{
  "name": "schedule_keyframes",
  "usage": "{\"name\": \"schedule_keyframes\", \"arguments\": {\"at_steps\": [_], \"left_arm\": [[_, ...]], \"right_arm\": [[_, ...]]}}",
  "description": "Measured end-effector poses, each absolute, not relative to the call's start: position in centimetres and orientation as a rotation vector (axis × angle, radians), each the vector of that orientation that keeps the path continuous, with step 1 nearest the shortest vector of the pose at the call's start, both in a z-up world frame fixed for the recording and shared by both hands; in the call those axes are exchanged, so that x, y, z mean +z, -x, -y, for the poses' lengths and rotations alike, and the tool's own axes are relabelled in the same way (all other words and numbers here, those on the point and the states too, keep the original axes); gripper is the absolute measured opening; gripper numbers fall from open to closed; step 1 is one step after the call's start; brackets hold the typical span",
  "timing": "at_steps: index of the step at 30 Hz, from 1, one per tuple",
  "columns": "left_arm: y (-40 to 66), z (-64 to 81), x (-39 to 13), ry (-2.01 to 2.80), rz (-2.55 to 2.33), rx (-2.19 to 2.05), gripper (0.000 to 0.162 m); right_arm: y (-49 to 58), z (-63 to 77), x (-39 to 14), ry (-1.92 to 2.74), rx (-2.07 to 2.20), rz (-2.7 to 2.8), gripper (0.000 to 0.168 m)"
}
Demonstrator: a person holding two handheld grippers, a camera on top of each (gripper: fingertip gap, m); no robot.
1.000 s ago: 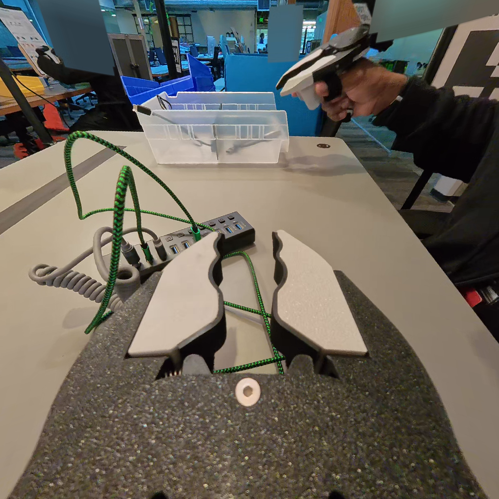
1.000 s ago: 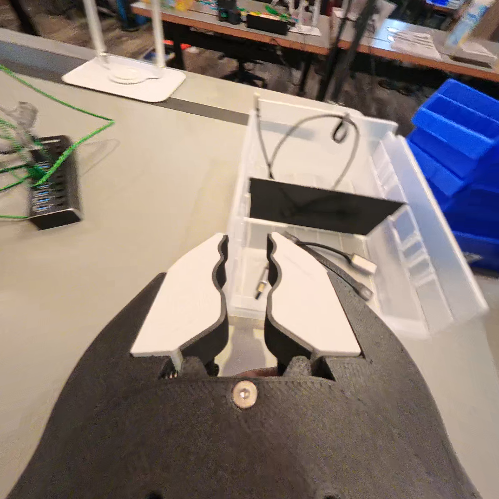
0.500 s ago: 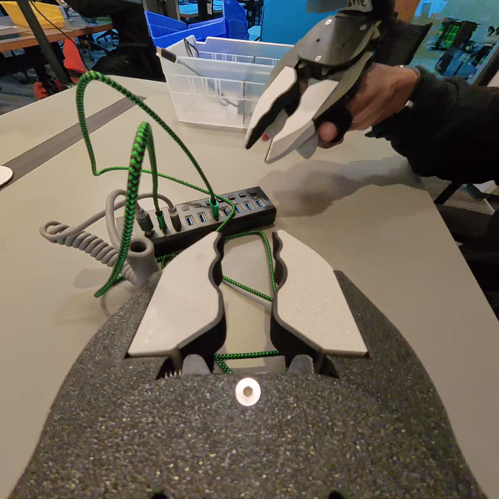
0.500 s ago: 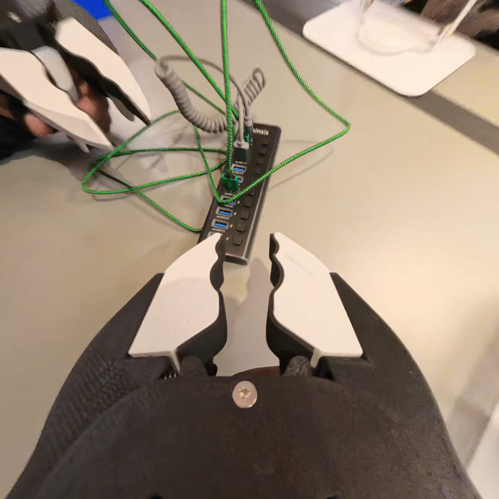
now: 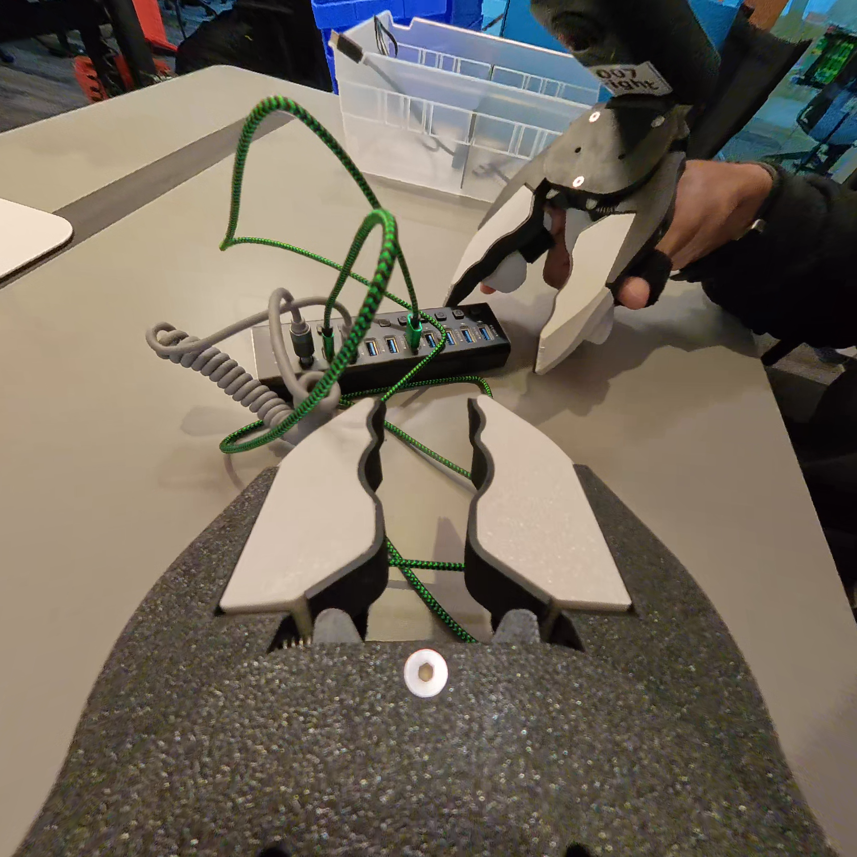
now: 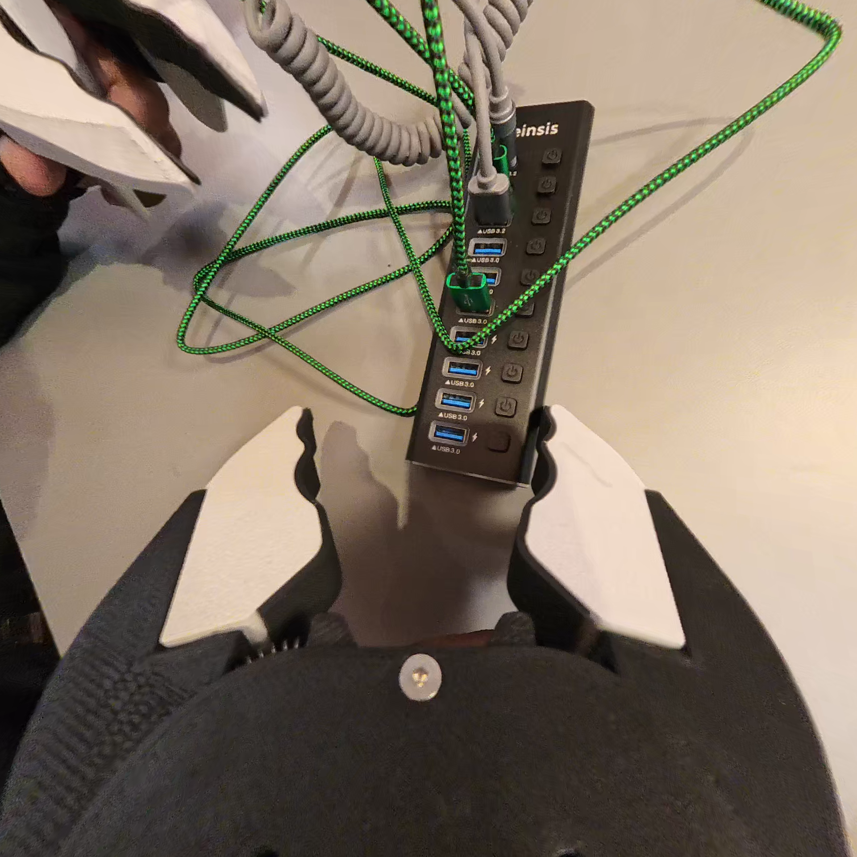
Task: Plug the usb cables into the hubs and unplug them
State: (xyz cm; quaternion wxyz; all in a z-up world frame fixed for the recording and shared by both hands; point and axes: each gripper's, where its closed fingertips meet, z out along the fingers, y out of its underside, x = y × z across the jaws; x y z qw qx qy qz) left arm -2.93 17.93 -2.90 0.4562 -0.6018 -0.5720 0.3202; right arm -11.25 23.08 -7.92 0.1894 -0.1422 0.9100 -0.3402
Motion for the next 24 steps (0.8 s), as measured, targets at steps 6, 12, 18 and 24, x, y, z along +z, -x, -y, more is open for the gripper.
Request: {"name": "schedule_keyframes", "arguments": {"at_steps": [6, 12, 18, 24], "left_arm": [[2.6, -17.4, -3.4, 1.517, 1.449, 0.786, 0.035], [2.2, -16.4, -3.8, 1.527, 1.511, 0.794, 0.035], [2.0, -15.9, -3.3, 1.511, 1.513, 0.839, 0.034], [2.5, -16.0, -3.3, 1.485, 1.512, 0.862, 0.035]], "right_arm": [[6.0, -24.8, -7.3, 0.415, -0.830, -2.270, 0.054], [1.1, -24.4, -7.0, 0.504, -0.847, -2.156, 0.067], [0.1, -24.2, -5.9, 0.632, -0.894, -2.108, 0.061], [11.0, -20.6, -0.6, 0.476, -1.254, -2.210, 0.048]]}}
